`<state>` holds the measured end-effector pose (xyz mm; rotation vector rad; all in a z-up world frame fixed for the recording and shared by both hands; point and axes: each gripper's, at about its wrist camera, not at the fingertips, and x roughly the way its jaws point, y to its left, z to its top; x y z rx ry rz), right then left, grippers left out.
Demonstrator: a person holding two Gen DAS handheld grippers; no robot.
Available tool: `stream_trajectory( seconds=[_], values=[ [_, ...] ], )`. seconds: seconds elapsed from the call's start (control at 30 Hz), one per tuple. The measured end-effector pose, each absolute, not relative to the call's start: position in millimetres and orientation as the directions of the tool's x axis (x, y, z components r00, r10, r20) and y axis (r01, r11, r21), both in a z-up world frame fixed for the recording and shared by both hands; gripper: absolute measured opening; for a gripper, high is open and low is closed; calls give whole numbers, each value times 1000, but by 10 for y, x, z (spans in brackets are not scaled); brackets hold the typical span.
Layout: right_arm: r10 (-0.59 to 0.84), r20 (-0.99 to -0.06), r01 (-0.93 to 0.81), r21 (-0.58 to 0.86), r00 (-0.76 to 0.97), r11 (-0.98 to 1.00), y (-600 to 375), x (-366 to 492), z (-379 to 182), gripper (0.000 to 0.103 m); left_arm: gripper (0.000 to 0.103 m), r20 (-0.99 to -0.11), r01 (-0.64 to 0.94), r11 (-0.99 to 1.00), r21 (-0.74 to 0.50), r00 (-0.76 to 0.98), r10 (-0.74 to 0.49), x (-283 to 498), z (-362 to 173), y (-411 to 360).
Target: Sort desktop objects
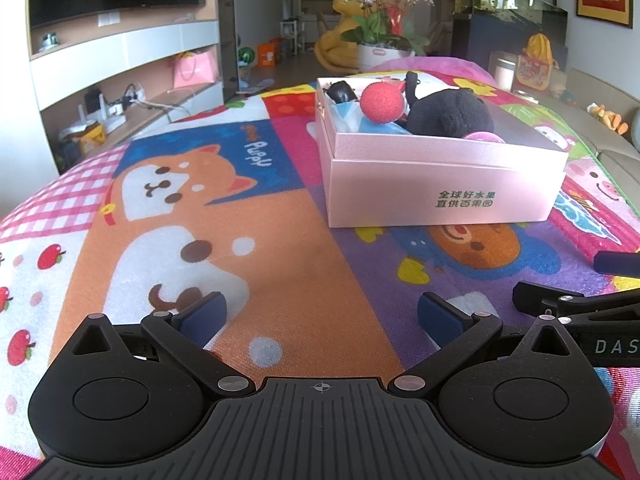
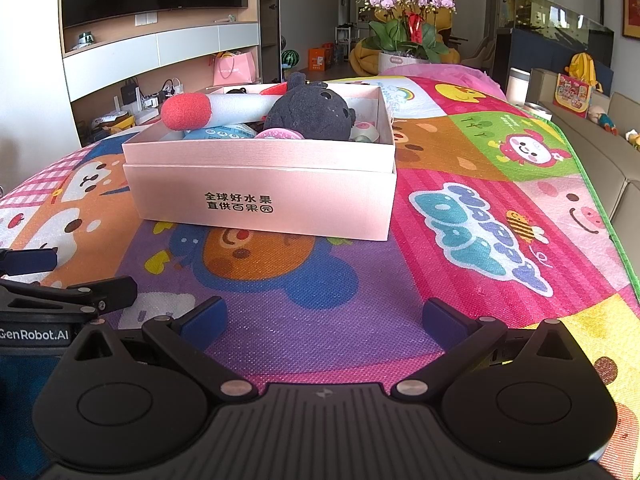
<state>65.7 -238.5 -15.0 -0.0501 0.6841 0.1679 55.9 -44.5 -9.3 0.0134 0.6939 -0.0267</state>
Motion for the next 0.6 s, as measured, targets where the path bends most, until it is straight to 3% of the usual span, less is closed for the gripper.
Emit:
stream_trajectory(
  seconds=[0.17,0.6],
  values=[
    [136,-633,-171,5,762,985,-2380,652,-154,103,103,-684,26,1000,2,729,-18,522,-48,-453],
    [136,-633,-171,5,762,985,-2380,653,-153,103,103,-682,-41,999,-7,731,26,458,-52,-512]
  ],
)
